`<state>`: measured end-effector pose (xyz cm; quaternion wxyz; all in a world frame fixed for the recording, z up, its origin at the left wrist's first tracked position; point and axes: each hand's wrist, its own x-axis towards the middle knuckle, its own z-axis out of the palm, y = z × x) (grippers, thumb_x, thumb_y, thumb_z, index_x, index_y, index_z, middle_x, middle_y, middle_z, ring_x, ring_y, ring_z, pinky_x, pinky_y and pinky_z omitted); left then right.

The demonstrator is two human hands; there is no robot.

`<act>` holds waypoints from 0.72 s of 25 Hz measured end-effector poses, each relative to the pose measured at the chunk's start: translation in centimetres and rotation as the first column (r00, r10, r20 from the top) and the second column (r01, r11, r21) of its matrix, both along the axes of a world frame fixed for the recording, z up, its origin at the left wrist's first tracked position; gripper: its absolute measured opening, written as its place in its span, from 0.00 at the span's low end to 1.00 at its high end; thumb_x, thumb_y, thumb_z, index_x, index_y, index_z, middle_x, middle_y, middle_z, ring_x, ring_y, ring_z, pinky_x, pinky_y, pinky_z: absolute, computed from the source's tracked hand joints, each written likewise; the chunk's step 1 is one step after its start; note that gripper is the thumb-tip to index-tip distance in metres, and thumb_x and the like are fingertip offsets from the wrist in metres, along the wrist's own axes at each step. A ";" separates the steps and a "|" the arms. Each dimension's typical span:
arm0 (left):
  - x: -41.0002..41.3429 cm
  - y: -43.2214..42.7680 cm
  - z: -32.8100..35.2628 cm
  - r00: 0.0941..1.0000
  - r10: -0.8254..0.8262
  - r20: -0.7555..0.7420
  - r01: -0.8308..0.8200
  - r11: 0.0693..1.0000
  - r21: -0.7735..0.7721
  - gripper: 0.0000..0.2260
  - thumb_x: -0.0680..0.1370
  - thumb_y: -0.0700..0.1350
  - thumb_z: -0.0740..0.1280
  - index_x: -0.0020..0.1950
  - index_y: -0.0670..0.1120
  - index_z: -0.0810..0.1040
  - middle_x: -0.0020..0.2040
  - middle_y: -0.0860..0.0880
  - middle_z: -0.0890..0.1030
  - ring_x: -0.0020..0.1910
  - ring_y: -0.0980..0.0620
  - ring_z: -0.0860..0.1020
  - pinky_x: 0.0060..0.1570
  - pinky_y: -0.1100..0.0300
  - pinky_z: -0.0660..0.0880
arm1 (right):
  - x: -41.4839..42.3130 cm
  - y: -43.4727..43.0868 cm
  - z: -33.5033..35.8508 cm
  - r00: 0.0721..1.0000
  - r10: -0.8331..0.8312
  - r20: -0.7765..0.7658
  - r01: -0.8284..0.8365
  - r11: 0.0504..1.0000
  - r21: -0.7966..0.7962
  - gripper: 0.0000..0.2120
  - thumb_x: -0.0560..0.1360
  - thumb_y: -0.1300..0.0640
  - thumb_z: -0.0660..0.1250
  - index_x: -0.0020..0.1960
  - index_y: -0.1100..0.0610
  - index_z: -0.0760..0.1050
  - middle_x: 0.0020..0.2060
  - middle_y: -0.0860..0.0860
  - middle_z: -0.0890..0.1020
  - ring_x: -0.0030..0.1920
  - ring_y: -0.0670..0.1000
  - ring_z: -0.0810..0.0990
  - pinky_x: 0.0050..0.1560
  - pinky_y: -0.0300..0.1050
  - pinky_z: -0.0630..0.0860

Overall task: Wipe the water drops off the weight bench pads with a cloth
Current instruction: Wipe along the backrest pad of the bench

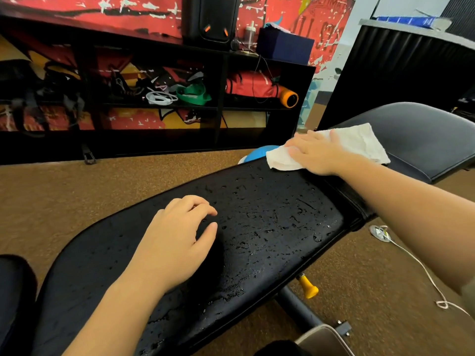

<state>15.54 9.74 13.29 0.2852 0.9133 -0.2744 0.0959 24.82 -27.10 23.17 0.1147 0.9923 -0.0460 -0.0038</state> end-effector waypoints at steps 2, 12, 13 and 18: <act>0.0 -0.1 0.1 1.000 0.003 0.007 -0.002 1.000 -0.020 0.15 0.83 0.57 0.60 0.64 0.56 0.80 0.64 0.63 0.74 0.60 0.60 0.71 0.59 0.54 0.74 | -1.2 -0.9 1.9 0.989 0.051 -0.138 -0.063 0.994 -0.088 0.22 0.85 0.39 0.41 0.78 0.29 0.48 0.83 0.44 0.52 0.82 0.54 0.52 0.78 0.63 0.50; 0.8 0.1 -0.4 1.000 0.020 0.013 -0.020 1.000 -0.011 0.14 0.84 0.57 0.60 0.65 0.56 0.81 0.66 0.62 0.74 0.57 0.60 0.71 0.55 0.56 0.75 | -2.7 -3.0 2.1 0.905 0.426 -0.001 -0.423 0.897 -0.126 0.24 0.85 0.43 0.46 0.78 0.44 0.67 0.70 0.52 0.74 0.68 0.56 0.70 0.67 0.56 0.68; 0.8 0.0 -0.5 1.000 0.020 0.021 -0.020 1.000 -0.014 0.16 0.83 0.58 0.59 0.64 0.56 0.81 0.65 0.62 0.75 0.56 0.59 0.71 0.54 0.55 0.75 | -2.7 -3.3 1.6 0.886 0.464 -0.007 -0.464 0.886 0.010 0.23 0.86 0.45 0.48 0.77 0.44 0.68 0.74 0.50 0.71 0.74 0.54 0.66 0.75 0.55 0.61; 0.5 -1.0 -0.5 1.000 0.009 0.027 -0.010 1.000 0.024 0.17 0.81 0.59 0.57 0.62 0.57 0.82 0.63 0.62 0.76 0.56 0.58 0.72 0.54 0.54 0.71 | -0.1 -2.1 1.1 0.926 0.341 -0.159 -0.345 0.939 0.006 0.23 0.86 0.47 0.46 0.82 0.42 0.56 0.81 0.45 0.58 0.82 0.47 0.52 0.80 0.49 0.43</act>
